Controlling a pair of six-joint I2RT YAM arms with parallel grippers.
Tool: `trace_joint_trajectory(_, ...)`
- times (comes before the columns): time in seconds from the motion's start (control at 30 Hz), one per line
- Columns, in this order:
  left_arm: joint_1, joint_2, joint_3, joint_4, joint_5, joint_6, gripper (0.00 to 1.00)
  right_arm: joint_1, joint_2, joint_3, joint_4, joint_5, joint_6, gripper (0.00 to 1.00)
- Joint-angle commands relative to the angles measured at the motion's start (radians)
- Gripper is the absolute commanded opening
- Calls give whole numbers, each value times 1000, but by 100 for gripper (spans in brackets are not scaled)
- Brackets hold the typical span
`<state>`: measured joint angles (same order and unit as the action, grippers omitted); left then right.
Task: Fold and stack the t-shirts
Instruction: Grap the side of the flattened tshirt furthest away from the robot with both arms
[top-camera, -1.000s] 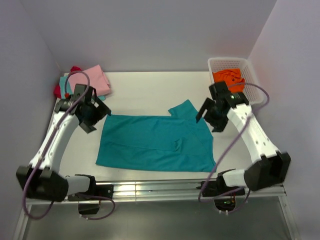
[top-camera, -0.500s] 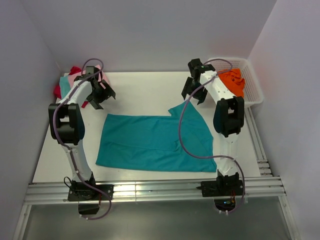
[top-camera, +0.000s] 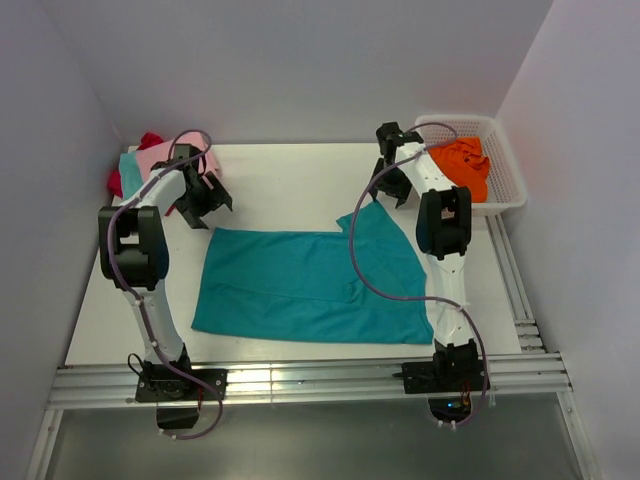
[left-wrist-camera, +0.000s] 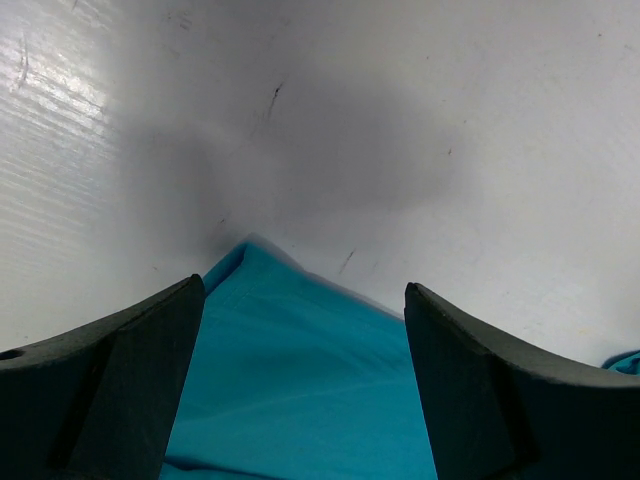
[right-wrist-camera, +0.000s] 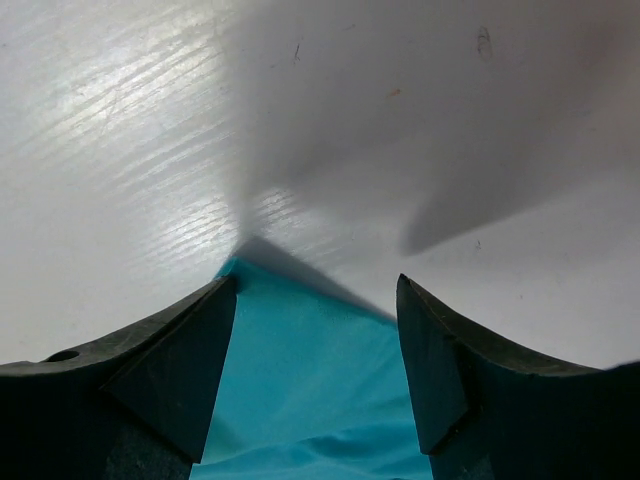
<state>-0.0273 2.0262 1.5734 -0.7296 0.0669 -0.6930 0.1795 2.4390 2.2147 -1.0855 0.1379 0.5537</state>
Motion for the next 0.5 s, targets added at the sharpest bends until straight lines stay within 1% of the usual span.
trace_joint_trajectory(0.0, 4, -86, -16, 15, 5, 35, 87, -2, 14, 36, 13, -7, 24, 72)
trace_joint_trajectory(0.13, 4, -92, -26, 18, 7, 39, 86, 21, 5, -1, 42, -15, 34, 72)
trace_joint_trajectory(0.47, 4, -89, -13, 9, 5, 56, 86, 61, 18, 25, 50, -32, 45, 71)
